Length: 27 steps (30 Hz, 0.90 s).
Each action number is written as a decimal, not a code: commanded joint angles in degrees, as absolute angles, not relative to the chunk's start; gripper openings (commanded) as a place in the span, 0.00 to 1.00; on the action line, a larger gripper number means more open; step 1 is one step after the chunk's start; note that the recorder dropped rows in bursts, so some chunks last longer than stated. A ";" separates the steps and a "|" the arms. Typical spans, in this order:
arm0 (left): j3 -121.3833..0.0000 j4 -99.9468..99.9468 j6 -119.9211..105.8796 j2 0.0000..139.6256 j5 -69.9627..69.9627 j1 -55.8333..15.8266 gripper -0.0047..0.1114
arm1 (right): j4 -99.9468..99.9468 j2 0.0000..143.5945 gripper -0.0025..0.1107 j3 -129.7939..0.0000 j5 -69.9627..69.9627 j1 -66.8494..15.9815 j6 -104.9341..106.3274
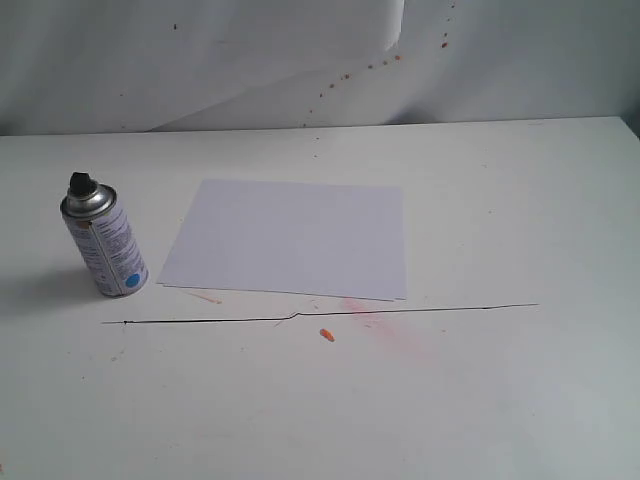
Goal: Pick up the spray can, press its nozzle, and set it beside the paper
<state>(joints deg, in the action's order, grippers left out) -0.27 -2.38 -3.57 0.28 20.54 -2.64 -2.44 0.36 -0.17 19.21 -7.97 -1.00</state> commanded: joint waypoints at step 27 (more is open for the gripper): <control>0.00 -1.23 -2.97 0.00 -0.32 -2.85 0.04 | -2.07 0.00 0.02 0.00 19.15 -8.29 -0.93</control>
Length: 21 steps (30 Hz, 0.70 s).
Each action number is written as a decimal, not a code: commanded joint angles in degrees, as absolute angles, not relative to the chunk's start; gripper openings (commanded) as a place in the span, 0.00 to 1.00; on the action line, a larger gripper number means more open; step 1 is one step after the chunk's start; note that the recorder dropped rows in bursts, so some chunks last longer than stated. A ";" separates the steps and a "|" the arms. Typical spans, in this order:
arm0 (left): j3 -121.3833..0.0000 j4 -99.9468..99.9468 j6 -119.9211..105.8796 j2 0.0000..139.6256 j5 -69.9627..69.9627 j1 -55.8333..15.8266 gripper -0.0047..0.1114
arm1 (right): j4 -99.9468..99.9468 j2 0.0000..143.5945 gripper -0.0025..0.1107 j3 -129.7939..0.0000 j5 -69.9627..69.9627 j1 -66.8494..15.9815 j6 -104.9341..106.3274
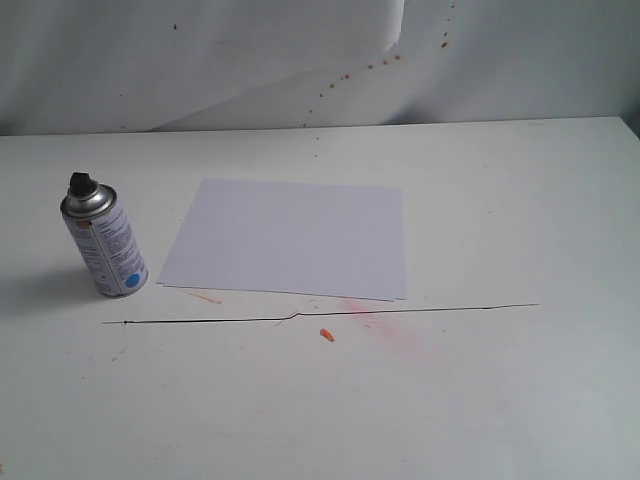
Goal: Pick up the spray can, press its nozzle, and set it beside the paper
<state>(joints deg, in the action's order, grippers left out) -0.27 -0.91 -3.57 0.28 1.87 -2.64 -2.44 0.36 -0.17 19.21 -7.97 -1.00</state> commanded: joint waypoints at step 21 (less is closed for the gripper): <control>-43.68 -0.73 6.93 27.51 31.54 -2.85 0.04 | -2.07 0.00 0.02 0.00 19.15 -8.29 -0.93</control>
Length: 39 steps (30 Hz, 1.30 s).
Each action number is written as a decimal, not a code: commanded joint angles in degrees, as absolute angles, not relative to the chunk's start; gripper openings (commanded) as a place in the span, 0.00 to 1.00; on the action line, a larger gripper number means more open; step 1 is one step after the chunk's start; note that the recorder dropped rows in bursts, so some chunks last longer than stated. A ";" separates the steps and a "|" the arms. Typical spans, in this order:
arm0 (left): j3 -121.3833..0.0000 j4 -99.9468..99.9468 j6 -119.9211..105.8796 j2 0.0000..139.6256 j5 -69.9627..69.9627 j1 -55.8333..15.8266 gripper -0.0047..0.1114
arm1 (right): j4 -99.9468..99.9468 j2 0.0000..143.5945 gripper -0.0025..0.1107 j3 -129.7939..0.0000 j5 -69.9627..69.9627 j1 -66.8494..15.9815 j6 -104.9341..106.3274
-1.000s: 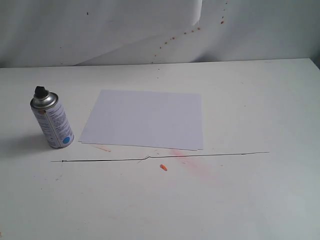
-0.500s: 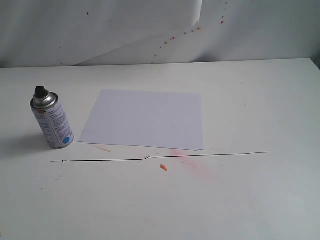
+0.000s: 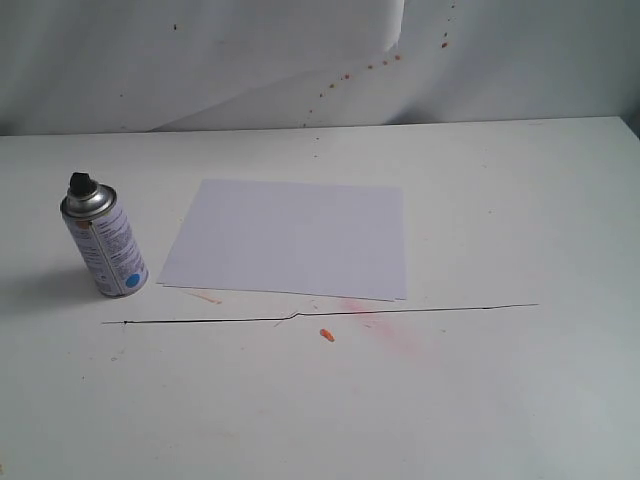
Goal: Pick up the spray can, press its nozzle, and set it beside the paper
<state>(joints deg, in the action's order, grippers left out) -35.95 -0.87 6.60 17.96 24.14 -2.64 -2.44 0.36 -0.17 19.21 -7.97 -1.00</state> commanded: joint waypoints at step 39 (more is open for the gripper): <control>-18.24 -6.01 4.02 35.31 5.91 -2.96 0.04 | -2.07 0.00 0.02 0.00 19.15 -8.29 -0.93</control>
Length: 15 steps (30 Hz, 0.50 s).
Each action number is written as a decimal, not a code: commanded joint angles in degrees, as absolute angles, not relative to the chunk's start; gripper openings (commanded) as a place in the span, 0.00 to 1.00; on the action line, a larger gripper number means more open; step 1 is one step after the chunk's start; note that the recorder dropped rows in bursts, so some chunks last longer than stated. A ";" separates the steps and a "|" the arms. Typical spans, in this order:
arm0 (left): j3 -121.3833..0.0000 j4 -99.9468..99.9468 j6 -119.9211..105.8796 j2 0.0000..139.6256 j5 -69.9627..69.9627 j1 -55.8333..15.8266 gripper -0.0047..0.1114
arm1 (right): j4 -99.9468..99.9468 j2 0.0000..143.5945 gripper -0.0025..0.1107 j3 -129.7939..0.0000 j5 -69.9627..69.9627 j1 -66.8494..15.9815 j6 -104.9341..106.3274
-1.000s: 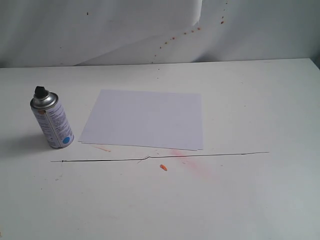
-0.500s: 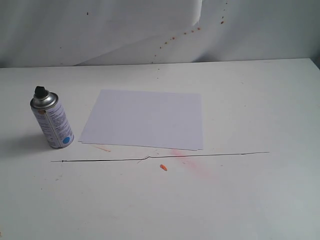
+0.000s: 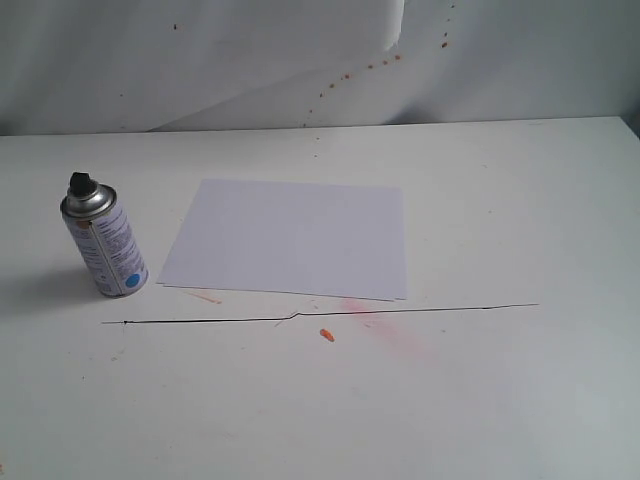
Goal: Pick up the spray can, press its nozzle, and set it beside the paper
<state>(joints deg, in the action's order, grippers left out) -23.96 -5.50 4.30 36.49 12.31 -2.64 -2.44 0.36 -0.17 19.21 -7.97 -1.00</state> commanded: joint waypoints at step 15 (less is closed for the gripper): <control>-15.72 -5.17 4.03 40.67 1.19 -2.96 0.04 | -2.07 0.00 0.02 0.00 19.15 -8.29 -0.93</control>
<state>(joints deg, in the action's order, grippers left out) -15.91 -5.38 4.30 39.56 2.18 -2.64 -2.44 0.36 -0.17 19.21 -7.97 -1.00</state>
